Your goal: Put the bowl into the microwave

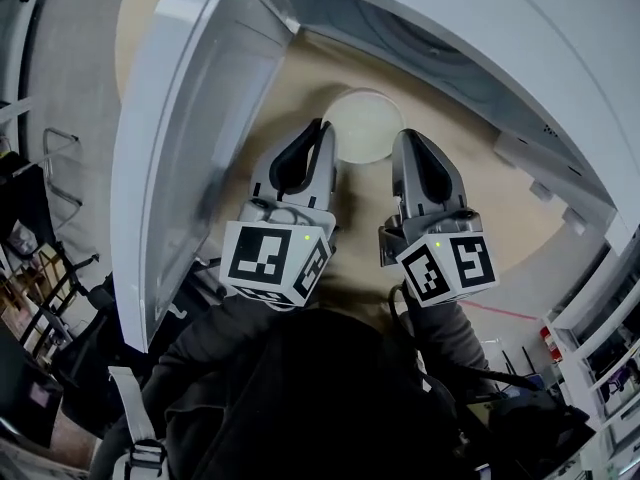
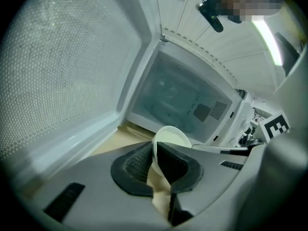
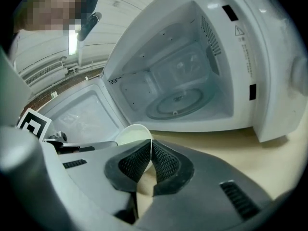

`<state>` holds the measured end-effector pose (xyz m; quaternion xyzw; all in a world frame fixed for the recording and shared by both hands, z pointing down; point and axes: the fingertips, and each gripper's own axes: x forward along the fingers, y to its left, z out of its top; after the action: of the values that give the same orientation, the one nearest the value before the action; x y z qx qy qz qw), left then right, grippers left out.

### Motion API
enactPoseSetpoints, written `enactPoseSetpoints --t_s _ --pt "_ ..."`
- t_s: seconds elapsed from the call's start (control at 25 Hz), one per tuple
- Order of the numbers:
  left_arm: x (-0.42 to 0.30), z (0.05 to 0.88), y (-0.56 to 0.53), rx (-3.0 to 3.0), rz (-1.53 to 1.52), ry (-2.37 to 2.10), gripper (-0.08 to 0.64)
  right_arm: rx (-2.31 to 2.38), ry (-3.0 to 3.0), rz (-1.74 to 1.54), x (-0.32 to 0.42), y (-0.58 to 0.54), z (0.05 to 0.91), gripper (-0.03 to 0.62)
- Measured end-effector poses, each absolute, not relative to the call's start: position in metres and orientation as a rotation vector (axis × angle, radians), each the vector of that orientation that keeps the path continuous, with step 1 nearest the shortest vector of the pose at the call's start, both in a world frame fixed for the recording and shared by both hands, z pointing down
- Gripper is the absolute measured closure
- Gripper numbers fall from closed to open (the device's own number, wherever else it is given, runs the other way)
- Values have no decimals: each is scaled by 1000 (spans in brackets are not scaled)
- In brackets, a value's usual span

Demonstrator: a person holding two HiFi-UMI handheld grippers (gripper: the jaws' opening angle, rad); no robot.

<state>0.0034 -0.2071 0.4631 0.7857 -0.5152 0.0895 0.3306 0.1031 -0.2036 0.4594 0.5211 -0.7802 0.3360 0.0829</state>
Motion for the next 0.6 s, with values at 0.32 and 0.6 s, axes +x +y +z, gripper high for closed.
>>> enactPoseSetpoints --t_s 0.32,0.6 --pt "30 431 -238 2153 221 -1334 526 1716 -2353 962 130 -226 432 578" --pt "47 408 -276 2203 209 -1347 526 1856 -2345 965 148 -261 415 579"
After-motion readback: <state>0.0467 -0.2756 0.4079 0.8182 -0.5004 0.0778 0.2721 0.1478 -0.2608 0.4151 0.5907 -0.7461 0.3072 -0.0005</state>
